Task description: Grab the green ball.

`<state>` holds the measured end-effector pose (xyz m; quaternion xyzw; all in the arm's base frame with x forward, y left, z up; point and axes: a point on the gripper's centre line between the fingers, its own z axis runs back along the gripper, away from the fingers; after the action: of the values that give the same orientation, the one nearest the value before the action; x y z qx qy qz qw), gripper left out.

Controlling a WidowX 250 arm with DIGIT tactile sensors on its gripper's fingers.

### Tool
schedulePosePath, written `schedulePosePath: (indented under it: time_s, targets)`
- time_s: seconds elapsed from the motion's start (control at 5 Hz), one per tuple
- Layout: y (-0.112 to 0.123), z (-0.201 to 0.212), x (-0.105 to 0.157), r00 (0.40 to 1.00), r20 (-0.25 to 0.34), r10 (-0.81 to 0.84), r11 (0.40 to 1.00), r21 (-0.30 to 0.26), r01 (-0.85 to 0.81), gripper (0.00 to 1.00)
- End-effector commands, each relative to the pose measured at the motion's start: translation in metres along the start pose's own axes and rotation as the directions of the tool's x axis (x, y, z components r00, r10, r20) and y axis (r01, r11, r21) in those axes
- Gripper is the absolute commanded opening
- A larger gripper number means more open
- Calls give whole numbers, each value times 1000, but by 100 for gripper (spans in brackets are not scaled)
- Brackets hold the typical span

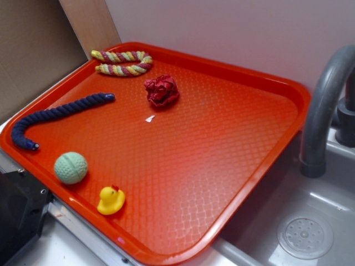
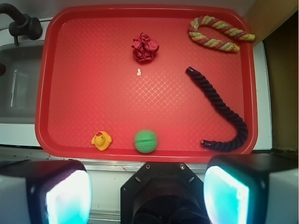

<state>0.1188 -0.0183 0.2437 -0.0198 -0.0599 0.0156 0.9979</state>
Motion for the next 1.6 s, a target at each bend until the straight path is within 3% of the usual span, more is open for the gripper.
schedulePosePath:
  time_s: [0.0, 0.2, 0.4, 0.6, 0.8, 1.0, 1.4]
  targets:
    - [0, 0, 0, 1000, 0, 0, 1000, 0, 0, 100]
    - [-33, -53, 10, 997, -78, -25, 998, 61, 30, 100]
    - [-35, -105, 4, 995, -85, -55, 990, 125, 65, 100]
    - [-1, -154, -2, 984, -90, -153, 974, 153, 165, 100]
    - [30, -180, -9, 976, -102, -190, 974, 107, 201, 100]
    - [18, -208, -21, 954, -168, -248, 968, -1, 251, 100]
    - [-16, -219, -36, 942, -159, -295, 954, 4, 300, 100]
